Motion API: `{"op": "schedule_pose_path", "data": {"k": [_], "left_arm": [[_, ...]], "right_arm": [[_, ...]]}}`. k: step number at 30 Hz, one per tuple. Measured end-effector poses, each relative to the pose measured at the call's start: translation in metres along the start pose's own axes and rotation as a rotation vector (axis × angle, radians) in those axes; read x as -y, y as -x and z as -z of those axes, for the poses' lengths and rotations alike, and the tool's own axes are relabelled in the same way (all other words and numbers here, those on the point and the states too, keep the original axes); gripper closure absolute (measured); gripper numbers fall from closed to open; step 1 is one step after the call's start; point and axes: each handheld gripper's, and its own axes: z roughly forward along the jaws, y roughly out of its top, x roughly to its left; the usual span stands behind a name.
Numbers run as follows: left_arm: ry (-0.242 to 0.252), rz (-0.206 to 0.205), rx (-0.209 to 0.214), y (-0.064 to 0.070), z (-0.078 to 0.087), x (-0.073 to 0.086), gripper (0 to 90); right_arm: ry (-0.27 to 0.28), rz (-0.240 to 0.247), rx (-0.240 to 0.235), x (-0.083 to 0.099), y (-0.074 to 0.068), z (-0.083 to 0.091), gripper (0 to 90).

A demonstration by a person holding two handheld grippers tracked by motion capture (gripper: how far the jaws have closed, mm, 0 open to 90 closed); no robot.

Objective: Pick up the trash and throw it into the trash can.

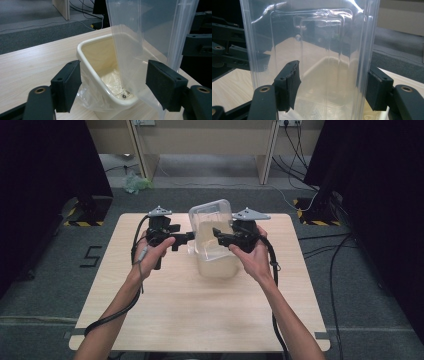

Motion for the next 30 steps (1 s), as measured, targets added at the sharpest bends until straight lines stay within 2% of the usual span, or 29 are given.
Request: {"op": "schedule_pose_path", "data": {"k": [16, 25, 30], "left_arm": [[-0.022, 0.017, -0.025, -0.006, -0.024, -0.016, 28.4], [-0.032, 0.026, -0.034, -0.011, -0.035, -0.018, 28.4], [-0.032, 0.046, -0.041, -0.016, -0.042, -0.018, 28.2]], "right_arm": [[0.009, -0.029, 0.024, -0.003, 0.022, -0.014, 36.7], [0.003, -0.047, 0.033, 0.0, 0.029, -0.021, 36.7], [-0.016, -0.052, 0.046, 0.004, 0.033, -0.029, 36.8]]}}
